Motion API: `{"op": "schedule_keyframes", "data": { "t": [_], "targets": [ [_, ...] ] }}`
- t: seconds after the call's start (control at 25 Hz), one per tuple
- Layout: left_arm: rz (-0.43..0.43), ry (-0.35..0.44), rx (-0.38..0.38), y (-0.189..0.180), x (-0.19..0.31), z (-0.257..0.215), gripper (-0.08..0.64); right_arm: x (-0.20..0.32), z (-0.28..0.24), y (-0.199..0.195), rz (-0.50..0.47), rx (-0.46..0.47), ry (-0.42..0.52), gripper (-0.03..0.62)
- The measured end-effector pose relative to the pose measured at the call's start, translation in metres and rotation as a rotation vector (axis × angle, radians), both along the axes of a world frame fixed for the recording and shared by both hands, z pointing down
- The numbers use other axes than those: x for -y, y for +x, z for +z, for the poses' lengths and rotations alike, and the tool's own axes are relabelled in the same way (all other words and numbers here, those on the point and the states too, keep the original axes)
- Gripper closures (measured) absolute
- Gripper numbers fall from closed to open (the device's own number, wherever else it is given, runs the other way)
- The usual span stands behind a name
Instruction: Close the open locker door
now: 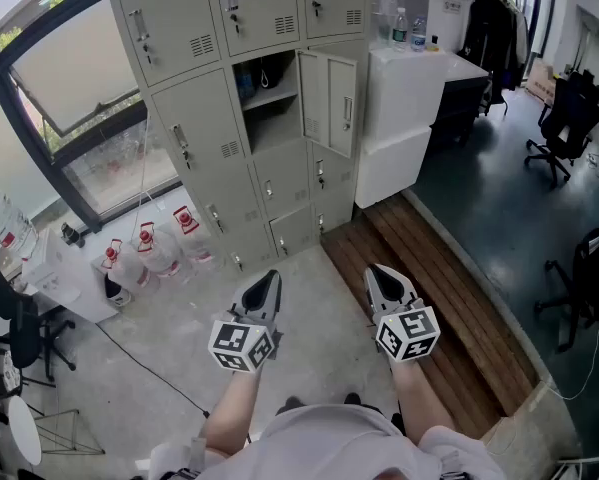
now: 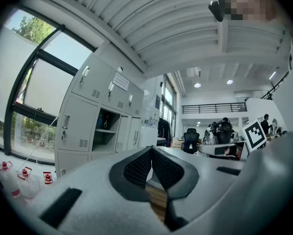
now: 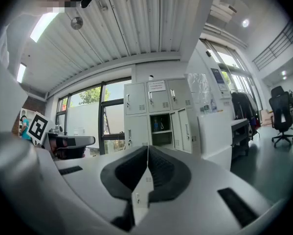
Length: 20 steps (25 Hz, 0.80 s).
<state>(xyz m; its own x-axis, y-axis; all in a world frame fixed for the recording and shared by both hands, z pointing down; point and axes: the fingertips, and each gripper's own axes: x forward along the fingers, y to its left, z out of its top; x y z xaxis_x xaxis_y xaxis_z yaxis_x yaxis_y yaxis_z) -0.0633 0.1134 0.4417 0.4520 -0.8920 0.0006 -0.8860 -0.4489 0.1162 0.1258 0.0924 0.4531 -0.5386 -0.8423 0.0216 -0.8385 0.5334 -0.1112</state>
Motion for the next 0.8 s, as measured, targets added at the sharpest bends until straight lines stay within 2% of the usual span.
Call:
{"op": "schedule_keyframes", "data": {
  "t": [0.36, 0.56, 0.8],
  "targets": [
    [-0.002, 0.000, -0.001, 0.004, -0.002, 0.001, 0.552, -0.002, -0.001, 0.001, -0.009, -0.009, 0.004, 0.578],
    [-0.008, -0.003, -0.001, 0.006, 0.001, 0.000, 0.552, 0.000, -0.005, 0.006, -0.004, 0.025, 0.013, 0.578],
    [-0.004, -0.008, -0.006, 0.025, 0.005, 0.001, 0.552, 0.004, -0.003, 0.026, -0.003, 0.017, 0.013, 0.578]
  ]
}}
